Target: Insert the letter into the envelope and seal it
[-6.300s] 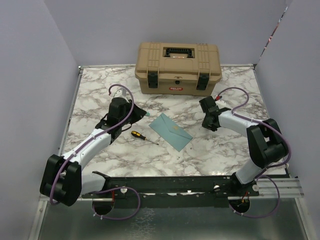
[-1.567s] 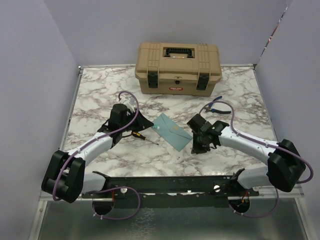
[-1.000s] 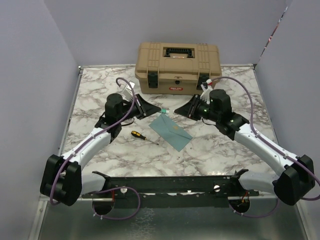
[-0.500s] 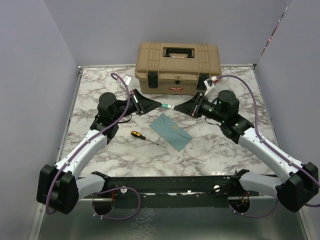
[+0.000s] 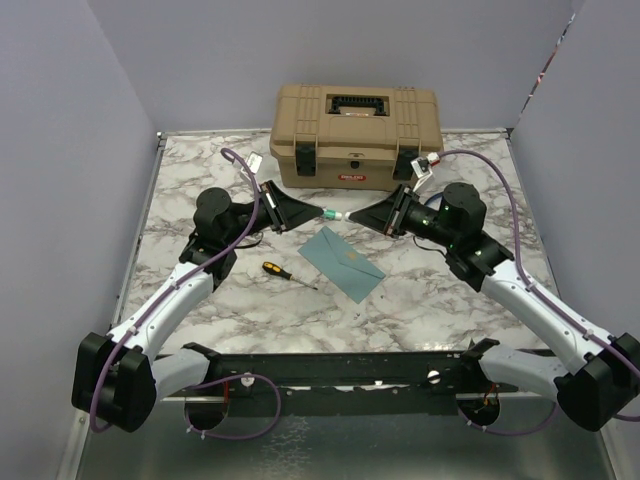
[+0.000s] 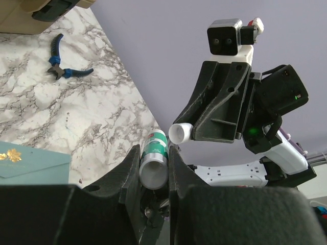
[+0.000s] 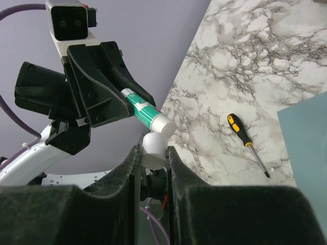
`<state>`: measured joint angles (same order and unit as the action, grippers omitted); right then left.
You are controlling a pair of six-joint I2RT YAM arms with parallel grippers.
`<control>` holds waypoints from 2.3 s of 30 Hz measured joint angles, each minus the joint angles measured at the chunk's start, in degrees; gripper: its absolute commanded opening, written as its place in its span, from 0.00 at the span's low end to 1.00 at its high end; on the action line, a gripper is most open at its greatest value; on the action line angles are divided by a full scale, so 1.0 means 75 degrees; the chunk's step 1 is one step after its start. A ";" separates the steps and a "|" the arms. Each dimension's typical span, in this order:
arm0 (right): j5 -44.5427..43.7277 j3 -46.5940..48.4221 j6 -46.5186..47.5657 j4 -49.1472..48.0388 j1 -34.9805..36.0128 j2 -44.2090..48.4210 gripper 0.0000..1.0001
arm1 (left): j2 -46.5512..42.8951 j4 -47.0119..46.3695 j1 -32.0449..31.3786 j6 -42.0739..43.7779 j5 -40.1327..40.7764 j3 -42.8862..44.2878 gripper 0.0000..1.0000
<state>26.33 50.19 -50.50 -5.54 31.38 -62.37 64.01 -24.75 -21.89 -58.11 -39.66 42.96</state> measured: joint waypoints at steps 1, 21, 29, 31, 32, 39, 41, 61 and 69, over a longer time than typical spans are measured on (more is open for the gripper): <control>0.0003 0.0000 0.0003 -0.0003 0.0000 0.0026 0.00 | 0.0000 0.0000 0.0000 0.0003 0.0000 -0.0003 0.00; 0.0481 0.0172 0.0268 0.0064 0.0000 -0.0388 0.00 | 0.0000 -0.0402 -0.0149 -0.0166 -0.0012 -0.0114 0.00; 0.0682 0.0093 -0.0012 -0.0315 -0.0047 -0.0201 0.00 | -0.0041 -0.1003 -0.0149 -0.0842 -0.0102 -0.0210 0.00; 0.0752 0.0064 -0.0105 -0.0443 -0.0044 -0.0055 0.00 | -0.0079 -0.1151 -0.0149 -0.1049 -0.0134 -0.0216 0.00; 0.0796 0.0058 -0.0152 -0.0519 -0.0044 0.0009 0.00 | -0.0137 -0.1294 -0.0157 -0.1154 -0.0149 -0.0219 0.00; 0.0991 0.0058 -0.0420 -0.0973 -0.0044 0.0254 0.00 | -0.0283 -0.1955 -0.0198 -0.1693 -0.0224 -0.0219 0.00; 0.0991 0.0061 -0.0460 -0.1005 -0.0044 0.0277 0.00 | -0.0283 -0.2028 -0.0198 -0.1760 -0.0242 -0.0219 0.00; 0.0571 0.0172 -0.0405 -0.0982 -0.0044 0.0688 0.00 | -0.0239 -0.2291 -0.0198 -0.1853 -0.0312 -0.0187 0.00; 0.0586 0.0172 -0.0402 -0.0968 -0.0044 0.0562 0.00 | -0.0236 -0.2294 -0.0198 -0.1859 -0.0312 -0.0184 0.00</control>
<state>30.72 51.48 -53.52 -12.80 31.05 -58.15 62.24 -41.95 -23.38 -72.05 -42.00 41.58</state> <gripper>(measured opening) 0.207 0.199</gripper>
